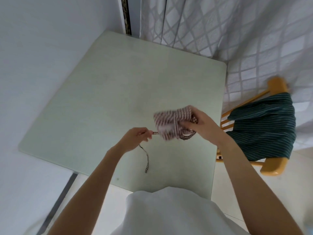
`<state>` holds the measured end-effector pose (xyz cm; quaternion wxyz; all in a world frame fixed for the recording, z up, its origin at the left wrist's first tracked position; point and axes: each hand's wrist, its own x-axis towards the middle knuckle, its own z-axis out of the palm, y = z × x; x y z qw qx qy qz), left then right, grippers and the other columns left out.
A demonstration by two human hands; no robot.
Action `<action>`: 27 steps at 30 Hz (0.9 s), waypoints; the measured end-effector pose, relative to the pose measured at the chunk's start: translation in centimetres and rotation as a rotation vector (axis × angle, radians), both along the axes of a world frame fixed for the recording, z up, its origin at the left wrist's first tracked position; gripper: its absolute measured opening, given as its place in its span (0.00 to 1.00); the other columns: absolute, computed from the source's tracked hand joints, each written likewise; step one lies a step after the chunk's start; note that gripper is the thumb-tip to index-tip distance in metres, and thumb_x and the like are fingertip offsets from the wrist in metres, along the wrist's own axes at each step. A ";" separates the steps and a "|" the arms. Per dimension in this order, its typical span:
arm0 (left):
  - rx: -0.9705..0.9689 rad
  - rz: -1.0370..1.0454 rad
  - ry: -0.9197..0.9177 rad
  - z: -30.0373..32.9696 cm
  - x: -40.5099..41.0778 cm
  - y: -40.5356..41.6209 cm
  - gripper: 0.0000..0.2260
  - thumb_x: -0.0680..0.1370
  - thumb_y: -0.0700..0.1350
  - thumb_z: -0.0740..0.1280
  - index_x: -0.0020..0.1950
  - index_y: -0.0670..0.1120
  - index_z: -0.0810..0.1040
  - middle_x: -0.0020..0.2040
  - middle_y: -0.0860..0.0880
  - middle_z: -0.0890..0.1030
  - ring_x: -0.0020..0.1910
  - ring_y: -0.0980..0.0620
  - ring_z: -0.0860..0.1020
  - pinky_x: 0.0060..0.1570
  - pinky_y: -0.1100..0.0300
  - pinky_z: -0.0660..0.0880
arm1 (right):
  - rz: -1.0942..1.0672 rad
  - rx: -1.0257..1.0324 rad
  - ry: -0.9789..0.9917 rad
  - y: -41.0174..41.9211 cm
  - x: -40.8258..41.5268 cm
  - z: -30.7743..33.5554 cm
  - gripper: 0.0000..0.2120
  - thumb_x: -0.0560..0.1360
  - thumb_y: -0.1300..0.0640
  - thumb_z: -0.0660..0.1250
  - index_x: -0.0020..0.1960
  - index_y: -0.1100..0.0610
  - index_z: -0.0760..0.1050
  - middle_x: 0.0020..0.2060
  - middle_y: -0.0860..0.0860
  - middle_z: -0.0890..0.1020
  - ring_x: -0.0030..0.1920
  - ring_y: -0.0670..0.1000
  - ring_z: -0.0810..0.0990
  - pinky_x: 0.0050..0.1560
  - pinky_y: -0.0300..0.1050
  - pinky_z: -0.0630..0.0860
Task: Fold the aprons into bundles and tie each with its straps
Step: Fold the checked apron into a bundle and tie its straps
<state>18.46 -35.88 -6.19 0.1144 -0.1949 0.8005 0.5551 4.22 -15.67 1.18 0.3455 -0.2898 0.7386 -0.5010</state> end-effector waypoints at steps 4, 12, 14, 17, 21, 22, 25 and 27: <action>-0.349 -0.095 0.032 1.9 -2.4 -1.2 0.10 0.77 0.54 0.64 0.40 0.51 0.80 0.40 0.53 0.81 0.39 0.57 0.76 0.42 0.60 0.70 | 0.353 0.408 0.318 -0.1 0.7 -1.9 0.10 0.75 0.57 0.67 0.55 0.53 0.72 0.48 0.49 0.81 0.47 0.48 0.80 0.47 0.46 0.77; -0.242 0.240 0.291 3.4 -2.1 3.3 0.09 0.78 0.49 0.64 0.43 0.46 0.80 0.35 0.53 0.82 0.31 0.56 0.80 0.35 0.61 0.76 | -0.465 0.120 0.157 -2.1 2.3 -4.0 0.09 0.75 0.60 0.65 0.55 0.57 0.73 0.43 0.44 0.78 0.46 0.47 0.77 0.45 0.41 0.74; -0.169 0.259 0.325 2.5 -1.3 4.1 0.08 0.77 0.48 0.67 0.44 0.46 0.82 0.36 0.53 0.83 0.34 0.59 0.80 0.37 0.60 0.79 | -0.521 0.022 -0.012 -2.5 2.7 -3.8 0.07 0.75 0.62 0.65 0.53 0.55 0.73 0.44 0.44 0.79 0.47 0.46 0.77 0.47 0.39 0.74; -0.119 0.404 0.354 1.2 -0.4 4.6 0.05 0.74 0.46 0.71 0.46 0.47 0.84 0.40 0.55 0.84 0.37 0.62 0.80 0.41 0.65 0.77 | -0.527 -0.072 -0.211 -2.8 3.4 -4.0 0.07 0.75 0.63 0.65 0.52 0.55 0.74 0.47 0.50 0.80 0.49 0.48 0.79 0.50 0.42 0.75; 0.135 0.676 0.352 1.0 0.0 4.0 0.04 0.72 0.40 0.72 0.45 0.46 0.84 0.42 0.53 0.84 0.43 0.58 0.82 0.46 0.67 0.76 | -0.472 -0.192 -0.517 -3.9 4.3 -4.1 0.09 0.75 0.65 0.65 0.54 0.57 0.73 0.50 0.54 0.82 0.51 0.51 0.81 0.50 0.43 0.76; 0.227 0.724 0.343 1.1 0.0 3.9 0.04 0.72 0.39 0.72 0.45 0.46 0.83 0.41 0.53 0.84 0.43 0.58 0.81 0.45 0.67 0.76 | -0.463 -0.226 -0.599 -4.2 4.5 -4.1 0.09 0.75 0.65 0.65 0.54 0.58 0.73 0.49 0.53 0.82 0.49 0.51 0.81 0.49 0.43 0.77; 0.407 0.813 0.327 0.8 0.2 3.3 0.03 0.72 0.38 0.72 0.44 0.44 0.81 0.39 0.51 0.82 0.40 0.54 0.78 0.43 0.63 0.75 | -0.446 -0.264 -0.725 -5.1 5.0 -4.0 0.10 0.76 0.66 0.64 0.56 0.59 0.72 0.48 0.52 0.82 0.48 0.49 0.81 0.46 0.40 0.77; 0.554 0.881 0.297 0.4 0.2 3.0 0.07 0.72 0.38 0.71 0.46 0.44 0.75 0.38 0.48 0.80 0.38 0.53 0.77 0.44 0.61 0.76 | -0.452 -0.262 -0.753 -5.5 5.0 -4.3 0.10 0.76 0.65 0.63 0.56 0.57 0.73 0.49 0.51 0.82 0.49 0.50 0.80 0.51 0.43 0.75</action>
